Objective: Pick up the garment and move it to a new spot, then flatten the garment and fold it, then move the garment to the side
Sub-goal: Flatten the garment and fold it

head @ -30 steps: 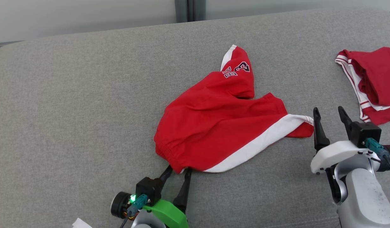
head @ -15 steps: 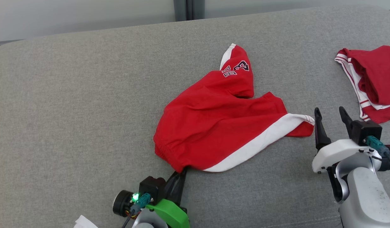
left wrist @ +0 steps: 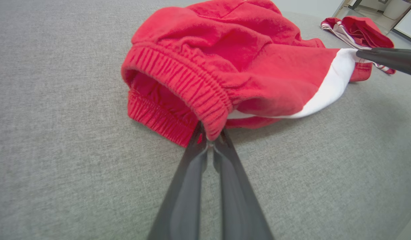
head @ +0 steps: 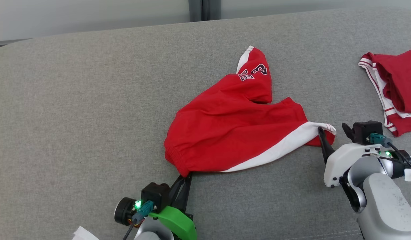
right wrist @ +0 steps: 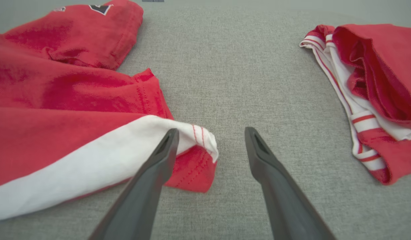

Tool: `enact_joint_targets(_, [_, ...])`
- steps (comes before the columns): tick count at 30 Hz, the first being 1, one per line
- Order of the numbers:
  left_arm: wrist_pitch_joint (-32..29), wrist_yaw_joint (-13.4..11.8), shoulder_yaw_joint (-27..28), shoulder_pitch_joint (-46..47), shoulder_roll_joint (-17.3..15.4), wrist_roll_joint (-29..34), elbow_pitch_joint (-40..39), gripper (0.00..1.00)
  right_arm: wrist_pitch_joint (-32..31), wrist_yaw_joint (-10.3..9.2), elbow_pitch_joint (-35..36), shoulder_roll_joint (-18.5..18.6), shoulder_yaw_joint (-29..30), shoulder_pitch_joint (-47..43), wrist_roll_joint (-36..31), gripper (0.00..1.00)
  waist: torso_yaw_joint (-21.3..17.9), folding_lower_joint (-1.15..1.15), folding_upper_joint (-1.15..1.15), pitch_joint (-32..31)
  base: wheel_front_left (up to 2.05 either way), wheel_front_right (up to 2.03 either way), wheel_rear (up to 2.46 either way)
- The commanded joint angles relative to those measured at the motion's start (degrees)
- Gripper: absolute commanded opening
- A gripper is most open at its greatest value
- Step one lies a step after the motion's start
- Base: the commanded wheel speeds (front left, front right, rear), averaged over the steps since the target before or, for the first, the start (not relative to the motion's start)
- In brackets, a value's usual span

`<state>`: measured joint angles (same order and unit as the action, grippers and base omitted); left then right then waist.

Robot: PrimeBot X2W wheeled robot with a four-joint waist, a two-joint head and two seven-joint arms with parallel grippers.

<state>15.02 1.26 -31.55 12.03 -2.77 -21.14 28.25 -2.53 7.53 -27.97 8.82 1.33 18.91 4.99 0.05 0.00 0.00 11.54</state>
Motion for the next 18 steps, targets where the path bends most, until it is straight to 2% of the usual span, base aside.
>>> enact_joint_targets(1, [0.2, 0.0, 0.3, -0.5, -0.2, 0.2, -0.2, 0.0, -1.6, -0.08, 0.4, 0.7, -1.2, -0.1, 1.0, 1.0, 0.1, 0.0, 0.0, 0.0, 0.0, 0.0, 0.0])
enact_joint_targets(10, [0.2, 0.1, 1.3, -0.6, -0.2, 0.6, -0.7, 0.0, -8.5, -0.09, 1.8, 3.9, -6.5, 1.2, 5.0, 0.99, 0.6, 0.0, 0.0, 0.2, 0.0, 0.0, 0.0])
enact_joint_targets(11, [0.2, 0.1, 1.4, -0.6, -0.2, 0.7, -0.7, 0.0, -8.8, -0.09, 1.9, 4.1, -6.8, 1.4, 5.3, 0.9, 0.7, 0.0, 0.0, 0.2, 0.0, 0.0, 0.0])
enact_joint_targets(14, [0.2, 0.2, 1.8, -0.8, -0.2, 0.7, -0.6, 0.0, -9.8, -0.09, 2.2, 4.6, -7.9, 1.4, 6.3, 0.46, 0.8, 0.0, 0.0, 0.0, 0.0, 0.0, 0.0])
enact_joint_targets(18, [0.2, 0.3, 2.3, -1.1, -0.2, 0.8, -0.4, 0.0, -11.1, -0.09, 2.5, 5.3, -9.0, 0.9, 7.5, 0.25, 0.9, 0.0, 0.0, -0.4, 0.0, 0.0, 0.0])
